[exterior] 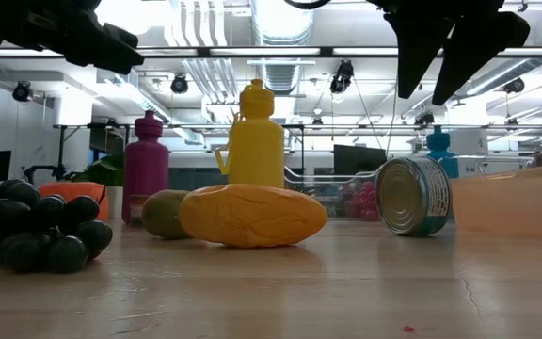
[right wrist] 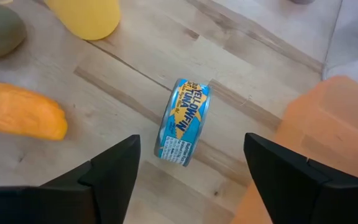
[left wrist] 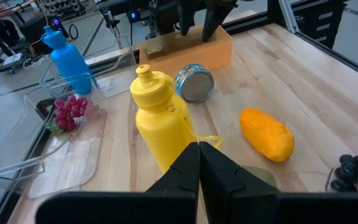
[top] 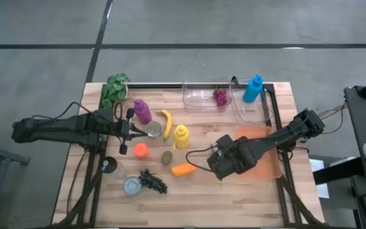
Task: Pick & Place Food Item
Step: Put the yellow and blue tuna can into the orange bin
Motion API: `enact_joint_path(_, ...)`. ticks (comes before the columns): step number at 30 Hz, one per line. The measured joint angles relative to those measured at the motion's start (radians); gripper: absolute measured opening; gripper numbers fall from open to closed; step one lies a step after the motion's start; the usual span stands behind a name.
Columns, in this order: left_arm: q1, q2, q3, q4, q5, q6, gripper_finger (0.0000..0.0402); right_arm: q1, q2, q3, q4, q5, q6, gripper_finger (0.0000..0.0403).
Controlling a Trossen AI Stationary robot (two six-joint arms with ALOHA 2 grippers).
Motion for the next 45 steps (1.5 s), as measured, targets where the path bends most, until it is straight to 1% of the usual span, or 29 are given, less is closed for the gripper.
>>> enact_joint_path(8,0.0,0.0,0.0,-0.002,0.0,-0.001,0.001,-0.004,0.031,-0.006,-0.001,0.0,0.008,0.0357)
enact_joint_path(13,0.0,0.0,0.0,-0.003,0.0,-0.001,0.001,-0.022,0.071,-0.011,0.013,0.002,0.033,0.0379)
enact_joint_path(24,0.0,0.0,0.0,-0.048,0.0,0.0,0.001,-0.046,0.185,-0.011,0.05,0.003,0.051,0.0382)
enact_joint_path(27,0.0,0.0,0.0,-0.063,0.0,0.0,0.001,-0.048,0.203,-0.011,0.053,0.019,0.062,0.0382)
enact_joint_path(33,0.0,0.0,0.0,-0.069,0.0,0.001,0.001,-0.056,0.211,-0.018,0.078,0.036,0.066,0.0382)
enact_joint_path(39,0.0,0.0,0.0,-0.069,0.0,0.001,0.001,-0.06,0.216,-0.046,0.09,0.037,0.109,0.0382)
enact_joint_path(45,0.0,0.0,0.0,-0.07,0.0,0.001,0.001,-0.059,0.216,-0.084,0.148,0.036,0.109,0.0378)
